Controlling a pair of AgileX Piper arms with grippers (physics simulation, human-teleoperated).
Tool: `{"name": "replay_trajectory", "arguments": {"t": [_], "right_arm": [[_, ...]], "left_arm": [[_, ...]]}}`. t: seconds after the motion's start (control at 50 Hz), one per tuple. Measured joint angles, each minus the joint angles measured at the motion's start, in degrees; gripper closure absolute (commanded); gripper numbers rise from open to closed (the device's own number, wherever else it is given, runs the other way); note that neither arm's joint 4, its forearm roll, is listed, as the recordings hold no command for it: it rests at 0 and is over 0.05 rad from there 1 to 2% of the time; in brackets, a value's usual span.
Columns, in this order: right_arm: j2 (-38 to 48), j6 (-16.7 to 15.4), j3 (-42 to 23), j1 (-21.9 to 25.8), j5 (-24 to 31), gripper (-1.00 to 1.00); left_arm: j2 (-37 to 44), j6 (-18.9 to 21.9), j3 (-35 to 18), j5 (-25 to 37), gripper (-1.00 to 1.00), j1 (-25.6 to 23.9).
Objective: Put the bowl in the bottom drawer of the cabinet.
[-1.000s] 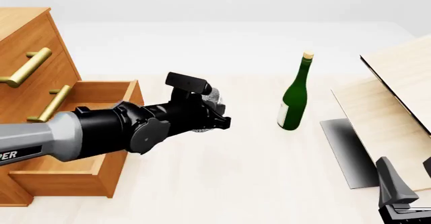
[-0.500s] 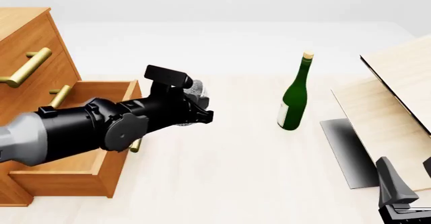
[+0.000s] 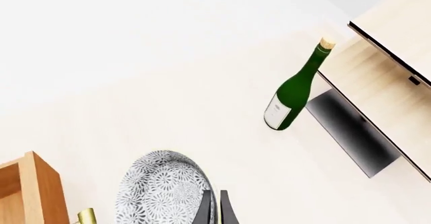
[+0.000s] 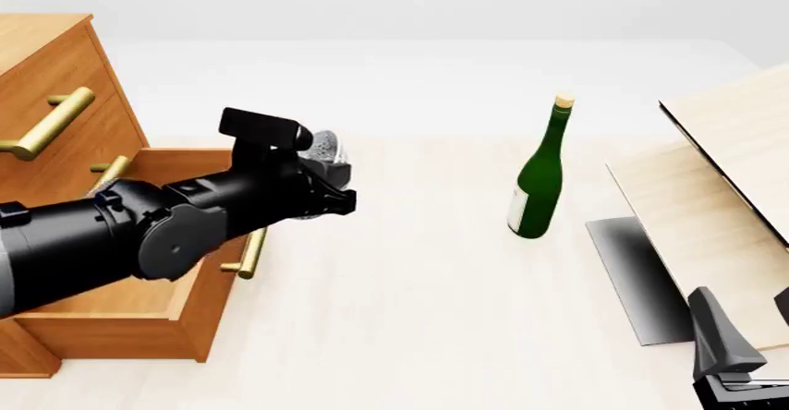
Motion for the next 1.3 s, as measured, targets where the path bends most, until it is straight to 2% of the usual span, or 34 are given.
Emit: {"name": "replay_trajectory", "arguments": {"t": [1.3], "right_arm": [[0.0, 0.0, 0.0, 0.0, 0.0, -1.0]], "left_arm": [[-14.25, 2.55, 9.26, 2.29, 1.0, 15.46]]}}
